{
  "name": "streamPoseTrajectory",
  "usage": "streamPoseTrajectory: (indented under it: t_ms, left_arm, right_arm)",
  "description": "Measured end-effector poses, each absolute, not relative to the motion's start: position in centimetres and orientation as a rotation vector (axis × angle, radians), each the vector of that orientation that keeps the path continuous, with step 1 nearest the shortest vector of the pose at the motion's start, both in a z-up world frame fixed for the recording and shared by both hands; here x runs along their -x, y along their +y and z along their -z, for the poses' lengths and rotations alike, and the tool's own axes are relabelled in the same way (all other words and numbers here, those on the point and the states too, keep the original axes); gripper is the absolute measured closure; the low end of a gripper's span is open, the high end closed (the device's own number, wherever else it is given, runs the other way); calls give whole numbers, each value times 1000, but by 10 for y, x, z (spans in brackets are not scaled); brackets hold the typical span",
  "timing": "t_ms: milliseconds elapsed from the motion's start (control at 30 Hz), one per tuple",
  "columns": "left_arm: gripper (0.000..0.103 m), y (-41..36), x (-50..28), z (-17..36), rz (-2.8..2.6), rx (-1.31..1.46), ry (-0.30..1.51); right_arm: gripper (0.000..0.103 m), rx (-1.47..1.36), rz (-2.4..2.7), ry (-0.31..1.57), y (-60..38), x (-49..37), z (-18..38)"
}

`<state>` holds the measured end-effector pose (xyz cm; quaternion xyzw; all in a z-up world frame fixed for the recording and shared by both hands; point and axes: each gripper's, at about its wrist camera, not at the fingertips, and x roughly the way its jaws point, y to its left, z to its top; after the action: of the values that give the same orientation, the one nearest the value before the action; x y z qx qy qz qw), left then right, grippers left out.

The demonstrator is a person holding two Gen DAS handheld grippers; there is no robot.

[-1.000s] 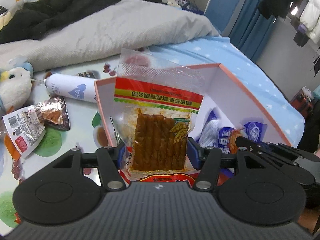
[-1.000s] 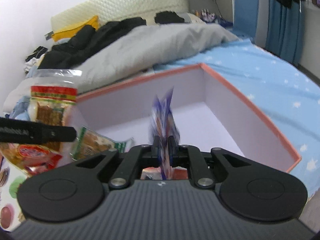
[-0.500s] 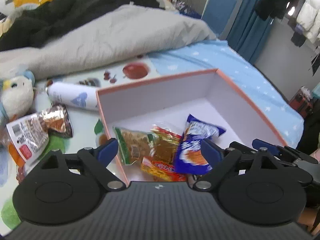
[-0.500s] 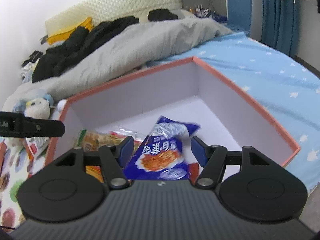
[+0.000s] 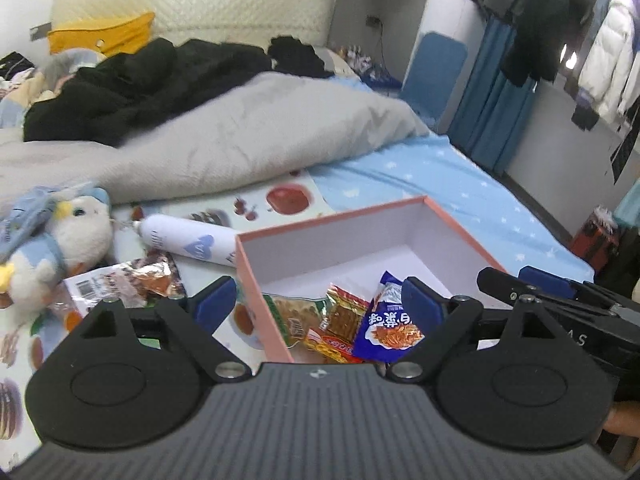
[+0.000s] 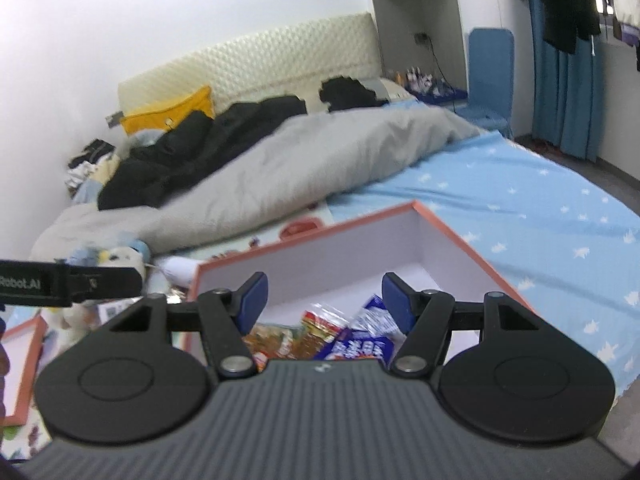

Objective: Organize snacks
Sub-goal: 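Withdraw both tools from the box back toward the remaining snacks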

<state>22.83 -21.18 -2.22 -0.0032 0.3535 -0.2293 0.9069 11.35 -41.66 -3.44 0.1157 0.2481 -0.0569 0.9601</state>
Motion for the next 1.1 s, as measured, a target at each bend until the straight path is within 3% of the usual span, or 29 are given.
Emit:
streamPoseTrajectory:
  t_ms: [500, 1100]
  left_arm:
    - [11, -117, -174, -13, 372, 75, 633]
    - [11, -32, -118, 28, 286, 63, 664]
  right_arm:
    - [38, -205, -32, 430, -348, -86, -1]
    - [38, -212, -145, 502, -267, -64, 30]
